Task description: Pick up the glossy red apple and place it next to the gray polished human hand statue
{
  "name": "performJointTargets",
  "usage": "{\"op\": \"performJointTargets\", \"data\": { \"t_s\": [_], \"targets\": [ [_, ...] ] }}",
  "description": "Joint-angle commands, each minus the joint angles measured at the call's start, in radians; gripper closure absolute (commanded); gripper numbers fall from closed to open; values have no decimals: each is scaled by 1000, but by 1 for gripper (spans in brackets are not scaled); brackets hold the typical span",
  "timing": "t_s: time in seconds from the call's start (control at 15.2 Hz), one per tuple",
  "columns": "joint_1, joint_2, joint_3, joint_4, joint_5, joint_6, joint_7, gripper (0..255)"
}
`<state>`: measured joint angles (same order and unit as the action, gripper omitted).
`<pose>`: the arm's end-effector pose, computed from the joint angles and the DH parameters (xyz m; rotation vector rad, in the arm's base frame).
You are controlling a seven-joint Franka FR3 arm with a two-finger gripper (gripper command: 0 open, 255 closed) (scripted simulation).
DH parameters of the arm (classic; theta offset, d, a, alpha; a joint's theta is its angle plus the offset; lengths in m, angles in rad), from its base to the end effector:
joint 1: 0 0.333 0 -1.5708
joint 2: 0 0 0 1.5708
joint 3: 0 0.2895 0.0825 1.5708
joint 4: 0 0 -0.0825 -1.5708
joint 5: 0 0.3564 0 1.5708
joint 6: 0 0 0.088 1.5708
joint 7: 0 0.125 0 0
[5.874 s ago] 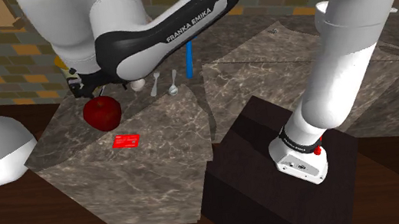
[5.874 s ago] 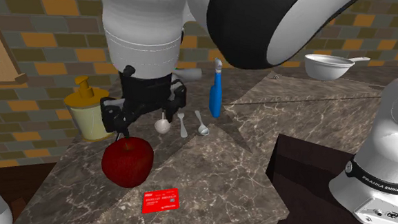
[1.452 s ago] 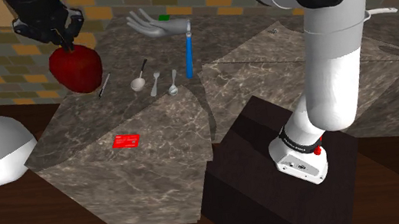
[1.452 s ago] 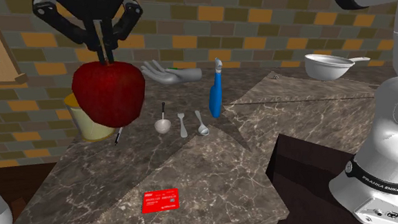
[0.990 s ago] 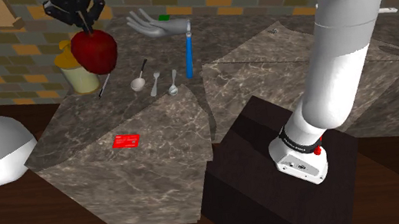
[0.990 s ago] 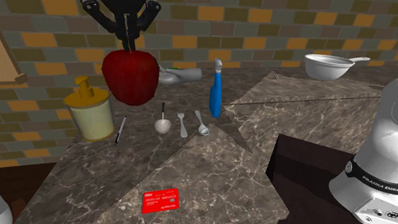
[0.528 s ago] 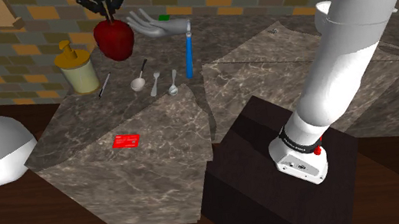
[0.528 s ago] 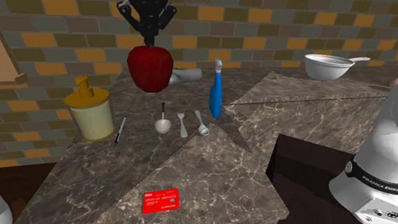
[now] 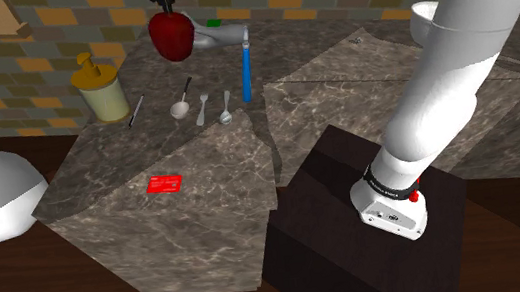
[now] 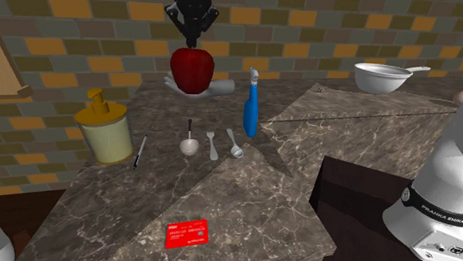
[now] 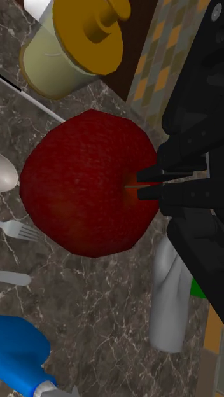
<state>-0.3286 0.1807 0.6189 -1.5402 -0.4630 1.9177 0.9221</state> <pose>0.5964 0.1085 0.5497 2.8231 -0.7870 0.5746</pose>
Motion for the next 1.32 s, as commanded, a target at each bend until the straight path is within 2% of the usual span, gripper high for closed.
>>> {"op": "performJointTargets", "data": {
  "t_s": [0.0,0.66,0.99,1.25],
  "targets": [
    [-31,3,-17,7,12,15,-50,255],
    [-147,89,-88,107,37,58,-254,255],
    [-188,173,-118,220,36,50,-351,255],
    [-208,265,-140,350,30,23,-428,255]
  ]
}}
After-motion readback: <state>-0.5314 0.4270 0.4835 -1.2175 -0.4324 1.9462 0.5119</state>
